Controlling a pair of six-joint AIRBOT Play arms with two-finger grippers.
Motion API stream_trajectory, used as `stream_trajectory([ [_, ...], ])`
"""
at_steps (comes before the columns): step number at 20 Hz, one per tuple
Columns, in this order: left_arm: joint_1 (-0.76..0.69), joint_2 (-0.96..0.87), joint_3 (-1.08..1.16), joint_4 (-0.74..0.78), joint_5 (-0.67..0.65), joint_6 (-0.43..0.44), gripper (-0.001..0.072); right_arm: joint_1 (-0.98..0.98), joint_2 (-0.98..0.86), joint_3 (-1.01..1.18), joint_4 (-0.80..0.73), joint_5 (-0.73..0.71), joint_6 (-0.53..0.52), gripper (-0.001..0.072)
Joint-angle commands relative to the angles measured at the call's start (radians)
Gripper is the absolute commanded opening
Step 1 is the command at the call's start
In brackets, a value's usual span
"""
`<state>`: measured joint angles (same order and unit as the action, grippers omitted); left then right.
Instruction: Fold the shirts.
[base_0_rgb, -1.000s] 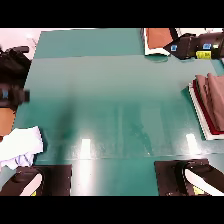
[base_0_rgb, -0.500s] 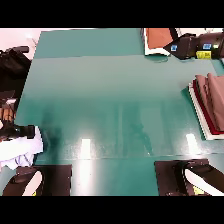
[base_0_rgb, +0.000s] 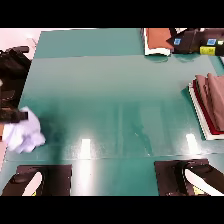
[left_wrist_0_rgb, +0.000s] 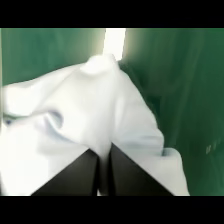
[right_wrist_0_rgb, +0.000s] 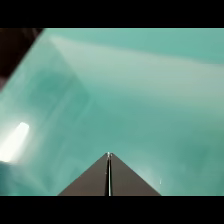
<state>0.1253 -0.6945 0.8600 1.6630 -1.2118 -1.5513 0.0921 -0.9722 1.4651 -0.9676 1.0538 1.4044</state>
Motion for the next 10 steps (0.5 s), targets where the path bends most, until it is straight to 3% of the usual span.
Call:
stream_trajectory([
  [1,-0.181,0.000,0.328,-0.034,-0.003,-0.027,0.0022,-0.005,0.044,0.002,0.000,-0.118,0.001,0.0020],
  [4,-0.406,-0.014,0.545,-0.028,0.061,-0.066,0.0021,-0.044,0.072,0.006,0.000,-0.153,0.002,0.0020],
  [10,-0.731,-0.248,0.706,-0.017,0.067,-0.064,0.0022,-0.156,-0.019,0.240,0.000,0.011,0.002,0.0020],
])
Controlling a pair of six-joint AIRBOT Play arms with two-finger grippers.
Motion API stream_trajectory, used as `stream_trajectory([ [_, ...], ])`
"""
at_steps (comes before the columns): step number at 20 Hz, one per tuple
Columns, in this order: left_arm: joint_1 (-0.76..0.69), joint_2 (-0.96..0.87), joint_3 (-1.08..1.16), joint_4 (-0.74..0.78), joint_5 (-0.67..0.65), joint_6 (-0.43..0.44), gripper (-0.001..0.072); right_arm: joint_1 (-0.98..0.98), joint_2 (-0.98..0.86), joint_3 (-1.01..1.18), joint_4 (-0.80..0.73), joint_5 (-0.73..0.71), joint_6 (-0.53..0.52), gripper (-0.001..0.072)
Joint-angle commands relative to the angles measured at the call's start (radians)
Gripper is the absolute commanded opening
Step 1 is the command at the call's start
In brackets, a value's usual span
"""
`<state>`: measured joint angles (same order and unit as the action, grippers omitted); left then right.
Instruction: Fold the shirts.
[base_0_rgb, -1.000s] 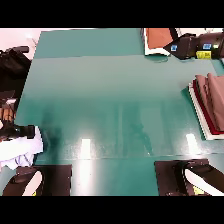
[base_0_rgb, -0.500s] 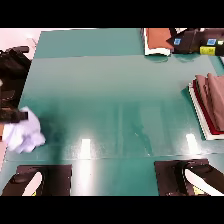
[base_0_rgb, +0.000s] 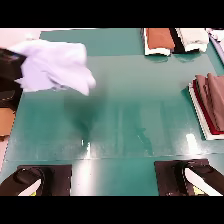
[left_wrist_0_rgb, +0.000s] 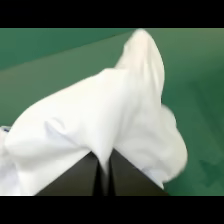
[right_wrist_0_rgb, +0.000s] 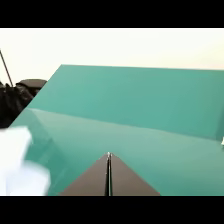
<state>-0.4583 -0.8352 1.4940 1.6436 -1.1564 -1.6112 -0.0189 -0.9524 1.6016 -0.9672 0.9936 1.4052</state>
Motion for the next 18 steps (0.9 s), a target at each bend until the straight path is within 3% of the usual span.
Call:
stream_trajectory([
  [1,-0.198,-0.171,0.073,0.001,0.011,-0.004,0.0022,-0.056,-0.058,0.145,-0.001,0.092,0.001,0.0020],
  [7,-0.496,-0.540,0.073,-0.039,0.121,0.111,0.0029,-0.060,-0.171,0.351,-0.001,0.217,0.001,0.0020],
  [8,-0.512,-0.567,0.077,-0.038,0.160,0.129,0.0184,-0.051,-0.186,0.368,-0.001,0.235,0.001,0.0020],
  [9,-0.504,-0.576,0.085,-0.032,0.190,0.119,0.0463,-0.043,-0.198,0.381,-0.001,0.251,0.001,0.0020],
  [13,-0.281,-0.569,0.138,-0.024,0.141,0.013,0.0478,-0.037,-0.224,0.387,0.000,0.275,0.001,0.0020],
  [15,-0.134,-0.580,0.116,-0.143,0.121,-0.039,0.0478,-0.037,-0.222,0.378,0.000,0.280,0.001,0.0020],
  [18,0.007,-0.625,0.030,-0.315,0.167,-0.030,0.0479,-0.037,-0.218,0.343,0.000,0.286,0.001,0.0020],
])
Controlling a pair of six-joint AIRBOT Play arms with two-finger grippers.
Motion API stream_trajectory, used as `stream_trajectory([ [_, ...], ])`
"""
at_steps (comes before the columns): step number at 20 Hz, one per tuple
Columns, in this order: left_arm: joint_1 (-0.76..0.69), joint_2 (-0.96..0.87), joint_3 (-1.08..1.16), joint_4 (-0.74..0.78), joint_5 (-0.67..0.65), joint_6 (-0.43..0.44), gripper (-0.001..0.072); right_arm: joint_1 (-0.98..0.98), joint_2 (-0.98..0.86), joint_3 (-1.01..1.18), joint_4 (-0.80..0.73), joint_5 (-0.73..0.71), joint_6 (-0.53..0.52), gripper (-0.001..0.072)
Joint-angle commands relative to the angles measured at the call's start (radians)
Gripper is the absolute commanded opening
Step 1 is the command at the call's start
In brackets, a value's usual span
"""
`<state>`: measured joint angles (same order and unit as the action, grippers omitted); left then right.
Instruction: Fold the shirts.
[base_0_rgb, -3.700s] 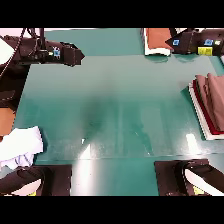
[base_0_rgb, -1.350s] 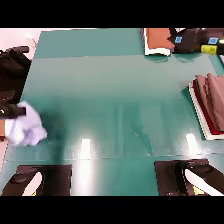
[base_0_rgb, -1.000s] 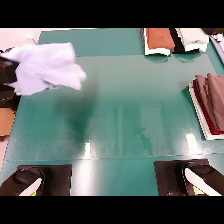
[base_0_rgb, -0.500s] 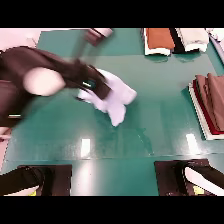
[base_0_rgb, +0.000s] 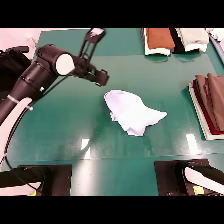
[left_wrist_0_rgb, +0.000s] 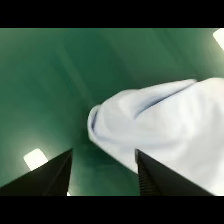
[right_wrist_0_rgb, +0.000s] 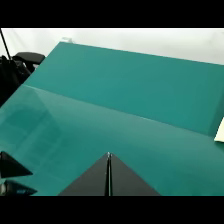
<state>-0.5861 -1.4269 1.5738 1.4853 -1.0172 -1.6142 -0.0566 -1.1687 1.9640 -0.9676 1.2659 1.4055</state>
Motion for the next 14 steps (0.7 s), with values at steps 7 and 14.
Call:
stream_trajectory([
  [7,0.153,-0.282,-0.119,-0.459,0.128,0.052,0.0506,0.001,0.016,-0.142,-0.001,0.016,0.000,0.0020],
  [14,0.153,-0.364,-0.119,-0.568,0.174,0.078,0.0489,-0.127,0.148,-0.464,-0.002,0.003,0.000,0.0020],
])
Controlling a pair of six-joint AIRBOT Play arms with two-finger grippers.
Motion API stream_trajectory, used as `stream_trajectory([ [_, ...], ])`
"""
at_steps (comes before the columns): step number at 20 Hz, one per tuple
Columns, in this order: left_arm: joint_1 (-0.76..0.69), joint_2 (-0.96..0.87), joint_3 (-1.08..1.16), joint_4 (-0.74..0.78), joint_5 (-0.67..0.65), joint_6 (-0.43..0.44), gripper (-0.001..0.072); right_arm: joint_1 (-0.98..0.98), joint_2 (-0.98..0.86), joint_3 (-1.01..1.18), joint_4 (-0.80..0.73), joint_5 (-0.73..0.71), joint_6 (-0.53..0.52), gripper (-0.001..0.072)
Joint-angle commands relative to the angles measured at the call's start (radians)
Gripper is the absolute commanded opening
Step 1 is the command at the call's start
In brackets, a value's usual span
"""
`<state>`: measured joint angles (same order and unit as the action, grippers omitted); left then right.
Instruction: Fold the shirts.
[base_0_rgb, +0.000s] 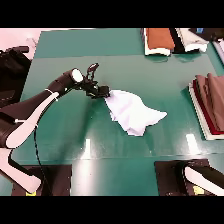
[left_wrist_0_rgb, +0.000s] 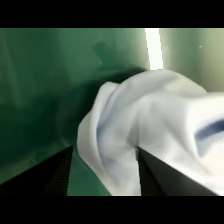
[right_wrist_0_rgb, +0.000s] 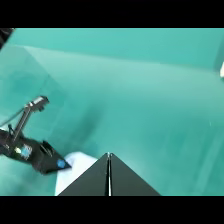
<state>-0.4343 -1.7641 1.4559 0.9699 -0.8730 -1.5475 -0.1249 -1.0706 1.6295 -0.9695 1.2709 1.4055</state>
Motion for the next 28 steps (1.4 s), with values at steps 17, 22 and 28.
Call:
stream_trajectory([
  [17,0.036,0.036,0.168,0.201,-0.108,0.083,0.0026,-0.030,-0.196,-0.966,0.192,-0.317,-0.038,0.0541],
  [22,0.036,0.038,0.171,0.203,-0.122,0.083,0.0026,0.129,-0.346,-0.808,0.164,-0.379,-0.039,0.0121],
  [28,0.036,0.202,0.377,0.428,-0.208,0.082,0.0025,0.088,-0.151,-0.492,-0.056,-0.196,-0.043,0.0019],
])
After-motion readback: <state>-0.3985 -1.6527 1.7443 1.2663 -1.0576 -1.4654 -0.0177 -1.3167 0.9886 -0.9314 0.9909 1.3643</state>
